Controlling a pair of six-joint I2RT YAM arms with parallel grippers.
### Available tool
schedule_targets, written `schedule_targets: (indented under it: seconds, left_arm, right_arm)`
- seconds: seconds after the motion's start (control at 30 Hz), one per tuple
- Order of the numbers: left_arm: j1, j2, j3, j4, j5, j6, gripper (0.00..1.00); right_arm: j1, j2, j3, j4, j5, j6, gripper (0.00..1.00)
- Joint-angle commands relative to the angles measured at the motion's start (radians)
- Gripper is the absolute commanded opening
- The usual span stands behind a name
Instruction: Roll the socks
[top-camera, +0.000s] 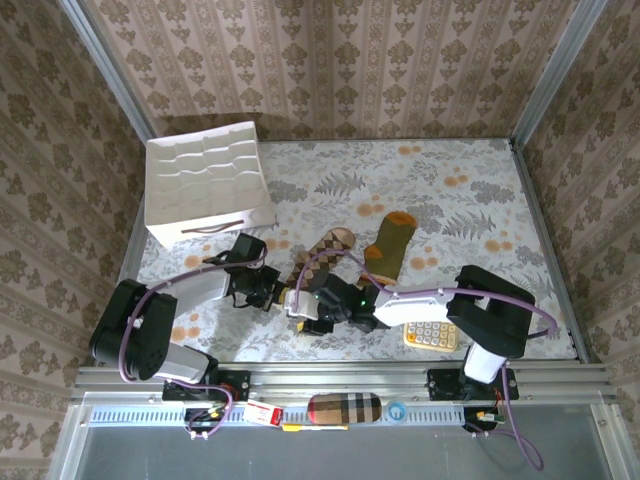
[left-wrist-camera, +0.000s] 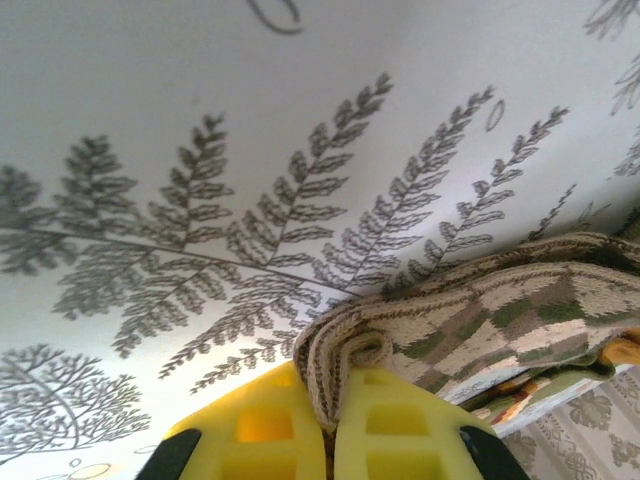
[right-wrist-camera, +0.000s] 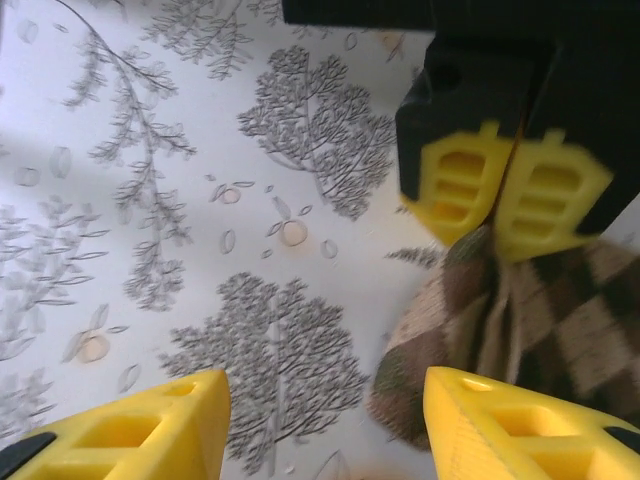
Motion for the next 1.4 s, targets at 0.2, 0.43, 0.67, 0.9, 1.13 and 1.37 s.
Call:
schedule_targets:
  seconds: [0.2, 0.43, 0.67, 0.9, 1.13, 1.37]
  left_arm:
    - [-0.005, 0.026, 0.023, -0.129, -0.027, 0.006, 0.0]
    - [0.0, 0.027, 0.026, -0.12, -0.02, 0.01, 0.0]
    - [0.01, -0.01, 0.014, -0.109, -0.013, 0.018, 0.01]
    - [0.092, -0.127, -0.002, -0.117, -0.018, 0.057, 0.43]
    - [0.121, -0.199, -0.046, -0.01, 0.011, 0.096, 0.59]
    - [0.041, -0.156, -0.074, 0.176, 0.006, 0.052, 0.56]
  right_arm:
    - [0.03, 0.109, 0.077, 0.114, 0.305, -0.146, 0.53]
    - [0.027, 0.17, 0.123, 0.065, 0.294, -0.088, 0.29]
    - [-0.019, 0.172, 0.117, -0.027, 0.215, 0.03, 0.02]
    - [-0.137, 0.168, 0.136, -0.151, -0.131, 0.199, 0.0]
    - [-0.286, 0.225, 0.176, -0.194, -0.472, 0.367, 0.0]
    - [-0.39, 0.295, 0.22, -0.229, -0.664, 0.461, 0.0]
